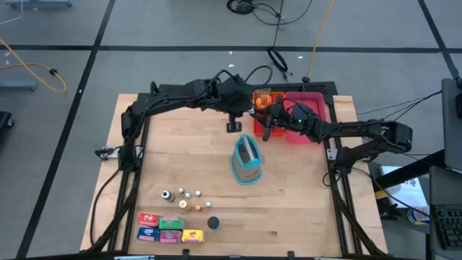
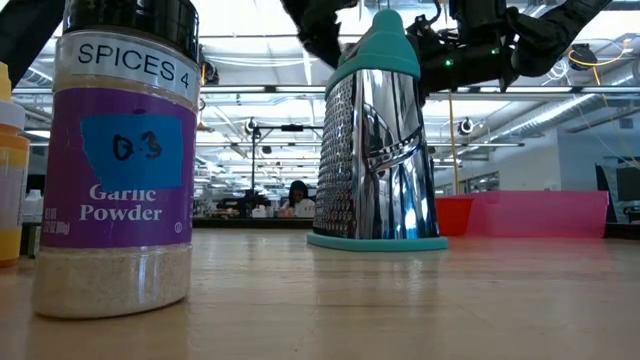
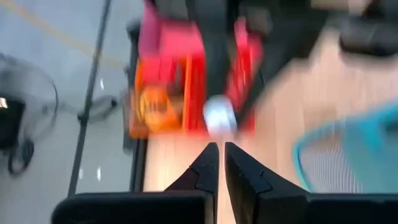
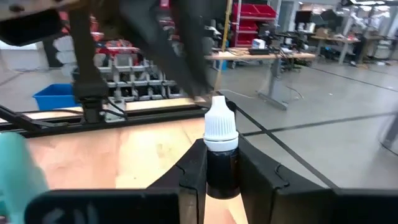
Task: Pick & Place Kitchen Items
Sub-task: Put the small top brown food coloring bottle into the red bin
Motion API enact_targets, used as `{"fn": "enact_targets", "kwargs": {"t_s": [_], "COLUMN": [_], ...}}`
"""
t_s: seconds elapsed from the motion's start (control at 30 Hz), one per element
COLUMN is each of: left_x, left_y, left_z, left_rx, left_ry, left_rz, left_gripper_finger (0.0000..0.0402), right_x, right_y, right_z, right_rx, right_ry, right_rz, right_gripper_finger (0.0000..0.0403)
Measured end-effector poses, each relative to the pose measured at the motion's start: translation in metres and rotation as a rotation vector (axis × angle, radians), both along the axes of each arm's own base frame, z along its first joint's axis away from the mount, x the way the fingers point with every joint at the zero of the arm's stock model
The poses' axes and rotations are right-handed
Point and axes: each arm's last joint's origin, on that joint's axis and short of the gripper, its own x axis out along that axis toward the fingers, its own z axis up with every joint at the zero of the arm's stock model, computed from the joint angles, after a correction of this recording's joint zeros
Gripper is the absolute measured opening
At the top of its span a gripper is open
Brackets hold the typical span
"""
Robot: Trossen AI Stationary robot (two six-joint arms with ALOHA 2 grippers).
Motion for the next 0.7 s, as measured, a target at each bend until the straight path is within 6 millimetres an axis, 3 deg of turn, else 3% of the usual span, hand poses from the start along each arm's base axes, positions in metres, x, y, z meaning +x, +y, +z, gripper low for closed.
{"fn": "enact_targets", "kwargs": {"t_s": [0.27,0.5,0.7], "left_x": [-0.032,-0.055,-0.061], "left_y": [-0.004,-0.008,-0.014], "left_z": [0.005,0.009,0.006], "left_rx": [-0.061,-0.139,-0.157], "left_ry": [0.169,0.278,0.28], "left_rz": [0.079,0.171,0.203], "left_gripper_finger": [0.0036,0.0037,0.0037], "right_x": [-0.022,-0.052,-0.076], "right_y": [-0.008,-0.006,0.003], "right_z": [-0.009,-0.043,-0.08], "right_rx": [0.071,0.19,0.256], "right_ry": [0.076,0.156,0.196], "right_rz": [-0.062,-0.122,-0.211], "right_gripper_finger": [0.0055,0.0055,0.0055]}}
